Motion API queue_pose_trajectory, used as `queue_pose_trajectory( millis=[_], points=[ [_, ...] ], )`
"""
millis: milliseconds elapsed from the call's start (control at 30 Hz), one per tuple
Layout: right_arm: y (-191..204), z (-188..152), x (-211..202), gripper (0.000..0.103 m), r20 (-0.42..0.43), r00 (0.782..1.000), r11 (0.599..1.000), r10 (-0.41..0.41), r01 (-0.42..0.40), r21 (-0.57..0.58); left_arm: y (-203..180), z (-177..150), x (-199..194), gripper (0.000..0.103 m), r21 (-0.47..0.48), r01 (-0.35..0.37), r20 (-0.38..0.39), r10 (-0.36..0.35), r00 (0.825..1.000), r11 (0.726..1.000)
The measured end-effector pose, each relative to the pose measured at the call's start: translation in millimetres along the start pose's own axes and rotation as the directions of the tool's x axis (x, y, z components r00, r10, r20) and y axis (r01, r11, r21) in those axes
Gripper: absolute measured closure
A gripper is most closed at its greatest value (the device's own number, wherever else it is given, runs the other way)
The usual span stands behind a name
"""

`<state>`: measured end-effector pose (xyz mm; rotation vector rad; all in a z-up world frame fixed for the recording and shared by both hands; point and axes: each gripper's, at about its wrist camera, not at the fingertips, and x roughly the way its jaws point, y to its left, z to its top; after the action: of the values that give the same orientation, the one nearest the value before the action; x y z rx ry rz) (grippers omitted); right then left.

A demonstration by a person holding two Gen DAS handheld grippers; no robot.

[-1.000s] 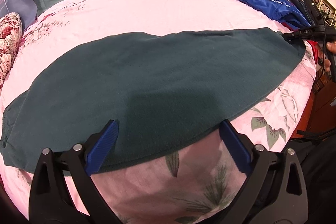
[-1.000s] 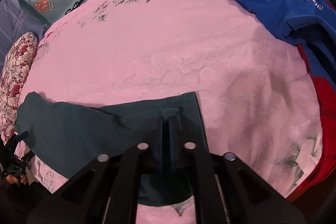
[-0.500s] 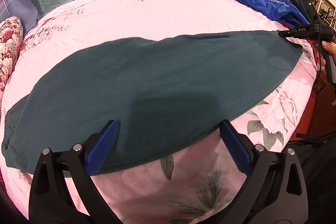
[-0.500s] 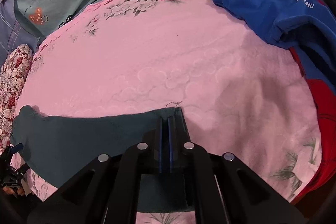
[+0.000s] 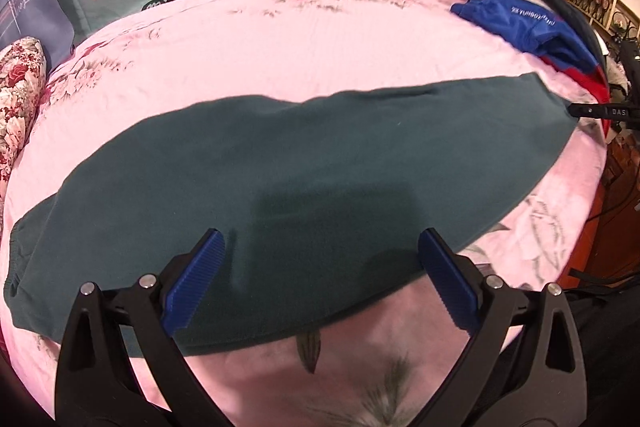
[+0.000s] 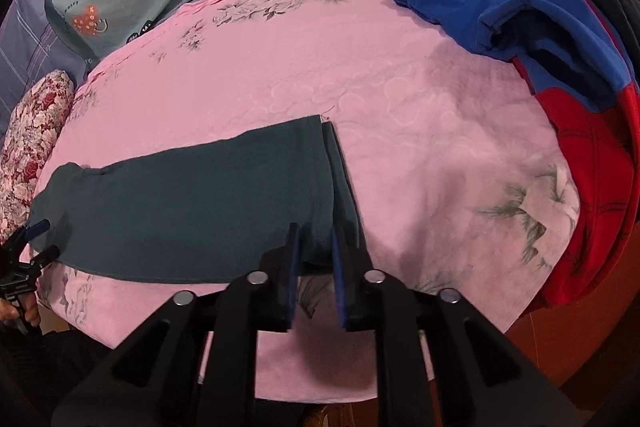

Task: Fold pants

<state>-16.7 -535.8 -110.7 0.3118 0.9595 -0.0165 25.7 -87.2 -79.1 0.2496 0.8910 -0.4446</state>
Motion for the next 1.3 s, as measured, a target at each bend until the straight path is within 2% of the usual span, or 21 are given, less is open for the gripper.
queue_pose_trajectory(
  millis=[267,400,467,533,600,633,733,800,900,933,1000,1067,1100,1167,1233,1267,1300],
  points=[
    [0,6,-22,0.096,0.072,0.997,0.999,-0.042,0.043,-0.025,-2,-1,3,0.004,-0.004,-0.001,-0.004,0.000,1.000,1.000],
    [-9,0,-6,0.095,0.012,0.999,0.999,-0.050,0.050,0.001,-3,-2,7,0.004,0.004,0.004,-0.014,-0.004,1.000,1.000],
    [-7,0,-4,0.093,0.011,0.999,0.999,-0.053,0.053,-0.007,-1,-2,8,0.004,-0.008,0.012,-0.019,-0.012,1.000,1.000],
    [-4,3,-10,0.066,0.008,0.997,0.997,-0.082,0.082,-0.011,0,-3,4,0.004,-0.007,-0.001,-0.014,0.001,1.000,1.000],
    [-3,10,-26,0.061,0.065,0.985,0.987,-0.162,0.163,-0.008,3,-2,-7,0.004,-0.007,-0.001,0.014,0.001,1.000,1.000],
    [-2,15,-34,0.061,0.093,0.982,0.987,-0.161,0.162,-0.005,5,0,-16,0.004,-0.008,-0.001,0.041,0.001,0.999,1.000],
    [7,33,-51,0.061,0.178,0.982,0.998,-0.058,0.058,0.007,12,7,-37,0.004,-0.010,-0.027,0.115,0.028,0.993,1.000],
    [25,43,-37,0.062,0.161,0.987,1.000,-0.010,0.014,-0.028,20,11,-37,0.002,-0.024,-0.072,0.125,0.075,0.989,0.997],
    [47,48,5,0.073,0.082,0.996,0.998,0.043,-0.039,-0.053,38,14,-24,0.002,-0.069,-0.131,0.095,0.138,0.986,0.989],
    [49,49,22,0.074,0.050,0.998,0.998,0.039,-0.037,-0.040,47,13,-15,0.002,-0.090,-0.160,0.068,0.166,0.984,0.983],
    [43,45,45,0.078,-0.001,0.999,0.999,-0.047,0.047,-0.010,62,12,1,0.002,-0.129,-0.177,0.013,0.180,0.984,0.976],
    [33,42,51,0.086,0.018,0.998,0.998,-0.060,0.060,0.008,73,7,16,0.002,-0.156,-0.179,-0.043,0.175,0.984,0.971],
    [28,41,50,0.094,0.022,0.997,0.997,-0.072,0.071,0.017,74,4,22,0.002,-0.159,-0.168,-0.063,0.159,0.985,0.973],
    [19,40,48,0.098,0.028,0.996,0.996,-0.085,0.084,0.038,81,4,22,0.002,-0.192,-0.144,-0.065,0.134,0.989,0.971],
    [14,40,47,0.096,0.034,0.997,0.996,-0.073,0.071,0.060,82,4,21,0.002,-0.199,-0.120,-0.071,0.108,0.992,0.973],
    [18,40,44,0.093,0.039,0.996,0.995,-0.084,0.081,0.059,84,3,19,0.002,-0.196,-0.113,-0.072,0.100,0.992,0.974],
    [24,39,39,0.085,0.043,0.995,0.995,-0.088,0.085,0.054,84,3,15,0.002,-0.195,-0.108,-0.064,0.097,0.993,0.975]
  ],
)
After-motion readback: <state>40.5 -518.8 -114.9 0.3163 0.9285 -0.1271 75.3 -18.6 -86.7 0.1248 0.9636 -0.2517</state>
